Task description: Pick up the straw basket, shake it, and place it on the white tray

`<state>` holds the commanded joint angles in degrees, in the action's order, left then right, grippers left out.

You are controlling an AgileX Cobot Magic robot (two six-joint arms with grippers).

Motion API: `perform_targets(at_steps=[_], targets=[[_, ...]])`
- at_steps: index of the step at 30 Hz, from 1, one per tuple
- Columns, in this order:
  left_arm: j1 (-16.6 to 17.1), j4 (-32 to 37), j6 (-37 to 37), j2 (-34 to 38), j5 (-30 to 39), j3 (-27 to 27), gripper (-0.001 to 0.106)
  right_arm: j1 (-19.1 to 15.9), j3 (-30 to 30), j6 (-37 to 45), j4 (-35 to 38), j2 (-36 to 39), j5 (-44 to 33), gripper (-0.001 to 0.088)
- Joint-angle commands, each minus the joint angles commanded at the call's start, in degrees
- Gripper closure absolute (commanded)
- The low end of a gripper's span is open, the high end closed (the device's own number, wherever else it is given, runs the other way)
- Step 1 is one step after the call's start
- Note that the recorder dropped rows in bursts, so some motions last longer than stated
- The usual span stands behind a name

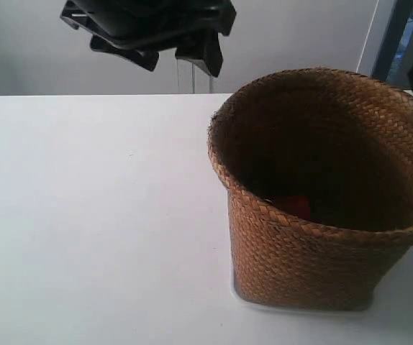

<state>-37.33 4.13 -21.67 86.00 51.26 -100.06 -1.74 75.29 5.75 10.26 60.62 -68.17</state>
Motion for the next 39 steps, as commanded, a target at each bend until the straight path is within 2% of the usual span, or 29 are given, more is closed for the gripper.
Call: perform_targets(at_steps=[3, 5, 10, 13, 16, 17, 18, 23, 24, 26, 30, 32, 34, 39], targets=[[0.0, 0.0, 2.9, -1.8, 1.7, 0.1, 0.028, 0.0, 0.0, 0.0, 3.1, -1.3, 0.3, 0.0157], [0.0, 0.0, 5.5, -2.6, 3.1, 0.1, 0.032, 0.0, 0.0, 0.0, 4.7, -2.2, 0.6, 0.0190], [0.0, -0.2, 8.0, -4.4, 4.2, 2.9, 0.059, 0.0, -1.5, 0.2, 5.7, -5.0, 0.8, 0.0352], [0.0, -0.2, 8.0, -6.3, 2.4, 6.8, 0.079, 0.0, -4.5, 0.9, 5.7, -7.4, 3.1, 0.0508], [0.0, -0.8, 8.1, -9.8, -2.5, 12.2, 0.101, 0.0, -8.0, 2.0, 6.7, -10.3, 5.8, 0.0721], [0.0, -0.8, 8.3, -11.2, -4.1, 13.8, 0.105, 0.0, -8.8, 2.0, 6.8, -11.1, 6.1, 0.0795], [0.0, -0.8, 8.4, -12.6, -6.2, 15.7, 0.105, 0.0, -9.7, 2.0, 6.8, -12.0, 6.4, 0.0866], [0.0, -0.8, 8.4, -19.5, -16.6, 25.0, 0.105, 0.0, -13.2, 2.0, 6.8, -16.2, 8.2, 0.0868], [0.0, -0.8, 8.4, -22.4, -20.2, 29.1, 0.105, 0.0, -14.2, 2.0, 6.6, -17.6, 9.2, 0.0868], [0.0, -0.8, 8.6, -26.2, -23.8, 34.4, 0.105, 0.0, -14.7, 2.0, 6.6, -19.2, 8.6, 0.0868], [0.0, -1.0, 8.7, -35.2, -28.2, 41.7, 0.105, 0.0, -14.7, 2.0, 6.6, -20.5, 8.3, 0.0868], [0.0, -0.9, 8.6, -38.4, -25.6, 42.4, 0.105, 0.0, -14.7, 2.0, 6.6, -20.5, 8.3, 0.0868], [0.0, -0.1, 8.6, -40.5, -26.3, 42.4, 0.105, 0.0, -14.7, 2.0, 6.6, -20.5, 8.3, 0.0868], [0.0, -0.1, 8.6, -41.9, -26.6, 42.4, 0.105, 0.0, -14.7, 2.0, 6.6, -20.5, 8.3, 0.0868]])
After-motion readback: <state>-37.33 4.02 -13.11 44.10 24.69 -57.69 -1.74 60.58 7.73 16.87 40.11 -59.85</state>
